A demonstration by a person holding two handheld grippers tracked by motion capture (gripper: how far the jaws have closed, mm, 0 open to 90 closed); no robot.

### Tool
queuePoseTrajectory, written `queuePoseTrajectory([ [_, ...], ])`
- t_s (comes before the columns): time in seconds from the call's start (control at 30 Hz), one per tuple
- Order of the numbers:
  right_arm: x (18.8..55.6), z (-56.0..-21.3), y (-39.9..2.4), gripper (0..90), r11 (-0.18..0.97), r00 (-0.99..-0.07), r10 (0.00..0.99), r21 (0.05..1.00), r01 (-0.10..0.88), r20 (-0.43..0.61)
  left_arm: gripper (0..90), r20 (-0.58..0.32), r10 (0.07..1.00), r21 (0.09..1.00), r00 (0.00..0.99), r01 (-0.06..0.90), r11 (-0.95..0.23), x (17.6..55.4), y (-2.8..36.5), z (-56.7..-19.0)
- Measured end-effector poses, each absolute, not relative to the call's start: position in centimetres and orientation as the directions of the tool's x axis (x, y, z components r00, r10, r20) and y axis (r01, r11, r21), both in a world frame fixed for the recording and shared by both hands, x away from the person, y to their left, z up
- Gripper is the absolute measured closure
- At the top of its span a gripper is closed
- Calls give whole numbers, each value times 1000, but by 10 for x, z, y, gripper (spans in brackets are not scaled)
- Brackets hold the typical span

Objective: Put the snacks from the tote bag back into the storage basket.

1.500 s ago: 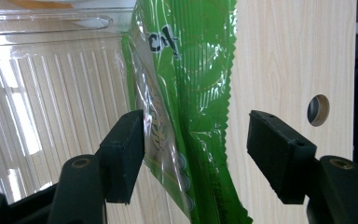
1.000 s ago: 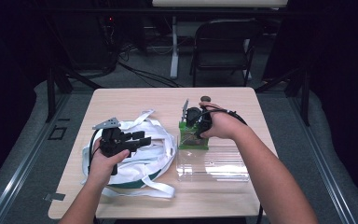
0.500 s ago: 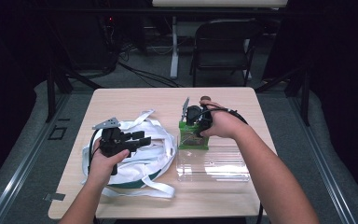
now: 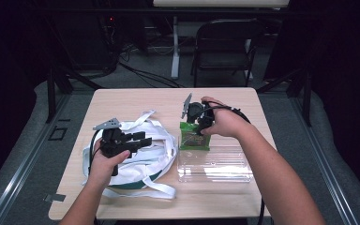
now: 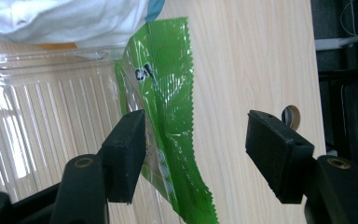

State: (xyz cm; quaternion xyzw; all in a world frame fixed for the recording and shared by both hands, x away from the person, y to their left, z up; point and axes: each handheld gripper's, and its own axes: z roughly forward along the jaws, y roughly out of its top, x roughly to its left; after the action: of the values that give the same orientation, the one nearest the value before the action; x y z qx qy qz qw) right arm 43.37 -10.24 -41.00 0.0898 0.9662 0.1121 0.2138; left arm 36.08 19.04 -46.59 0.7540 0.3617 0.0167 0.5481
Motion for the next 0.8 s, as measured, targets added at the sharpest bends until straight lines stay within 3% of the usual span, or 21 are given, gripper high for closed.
queuePoseTrajectory([
  [0.8, 415, -376, -104, 396, 890, -858, 371, 398, 220, -355, 499, -376, 569, 839, 731, 529, -125, 361, 194, -465],
])
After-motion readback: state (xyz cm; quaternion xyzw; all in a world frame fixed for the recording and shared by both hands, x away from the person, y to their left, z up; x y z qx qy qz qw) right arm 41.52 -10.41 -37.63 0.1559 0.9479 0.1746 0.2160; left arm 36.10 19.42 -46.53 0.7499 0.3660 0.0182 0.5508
